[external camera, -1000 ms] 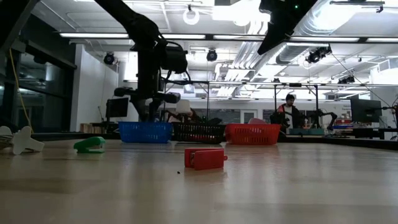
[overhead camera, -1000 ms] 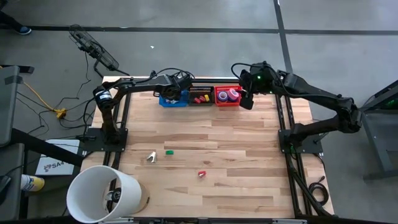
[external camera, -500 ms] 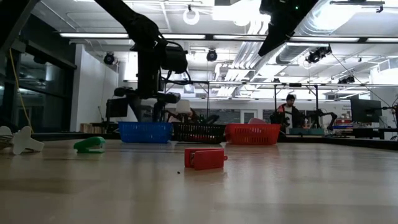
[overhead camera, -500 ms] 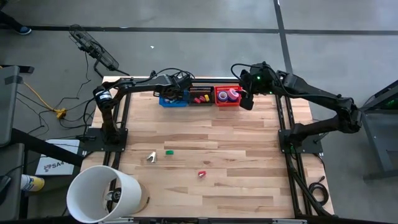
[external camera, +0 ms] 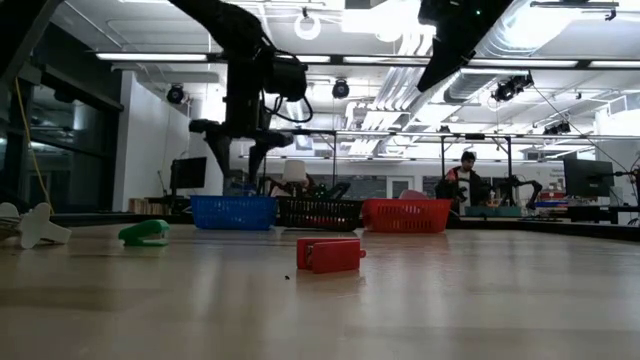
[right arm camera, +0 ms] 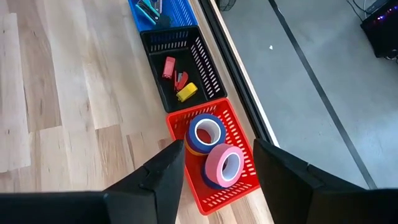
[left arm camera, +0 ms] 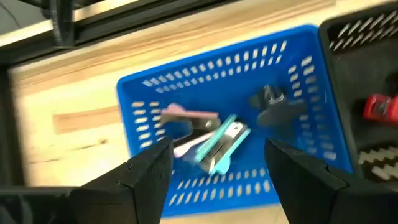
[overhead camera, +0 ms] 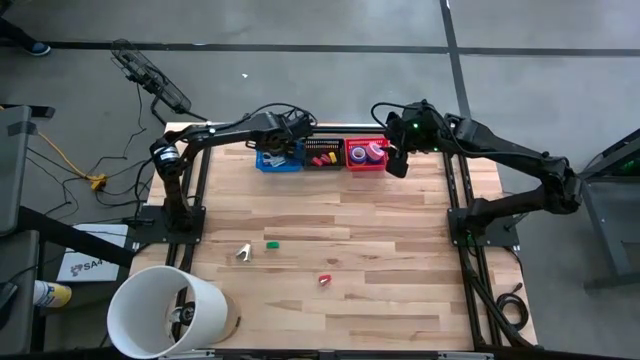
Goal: Pick and place Stapler, Stapler remover, tape
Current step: Put the gray staple remover into the blue bin
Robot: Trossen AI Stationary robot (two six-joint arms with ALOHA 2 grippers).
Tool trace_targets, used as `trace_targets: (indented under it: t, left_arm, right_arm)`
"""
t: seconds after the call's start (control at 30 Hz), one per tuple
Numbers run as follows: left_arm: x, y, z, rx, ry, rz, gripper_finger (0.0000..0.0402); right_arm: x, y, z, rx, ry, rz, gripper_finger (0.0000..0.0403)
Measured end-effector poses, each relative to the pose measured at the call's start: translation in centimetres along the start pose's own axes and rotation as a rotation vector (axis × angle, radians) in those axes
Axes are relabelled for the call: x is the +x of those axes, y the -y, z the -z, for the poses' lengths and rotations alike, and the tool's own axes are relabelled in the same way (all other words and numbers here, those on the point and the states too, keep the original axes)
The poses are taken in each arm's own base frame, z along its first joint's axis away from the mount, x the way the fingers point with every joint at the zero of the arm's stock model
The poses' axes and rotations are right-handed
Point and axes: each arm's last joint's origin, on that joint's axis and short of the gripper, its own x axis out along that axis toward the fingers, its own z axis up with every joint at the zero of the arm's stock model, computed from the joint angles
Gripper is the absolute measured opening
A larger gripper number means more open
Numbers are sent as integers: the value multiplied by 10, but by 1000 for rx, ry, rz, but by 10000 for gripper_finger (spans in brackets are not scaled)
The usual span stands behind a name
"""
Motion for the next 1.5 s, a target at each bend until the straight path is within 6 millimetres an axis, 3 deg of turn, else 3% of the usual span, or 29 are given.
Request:
trace_targets:
  t: [0.47,0.93,1.5]
  left_arm:
    - [-33,9,34,305,-124,7,247]
    - [-64,-1,68,203,-260,-69,247]
    - [-45,0,134,167,-536,-147,247]
  right_arm:
    - [0,-1,2,-2,-23,-7,181]
    - [0,-1,2,-2,-18,-37,181]
    - [0,-2,2,4,-12,-56,181]
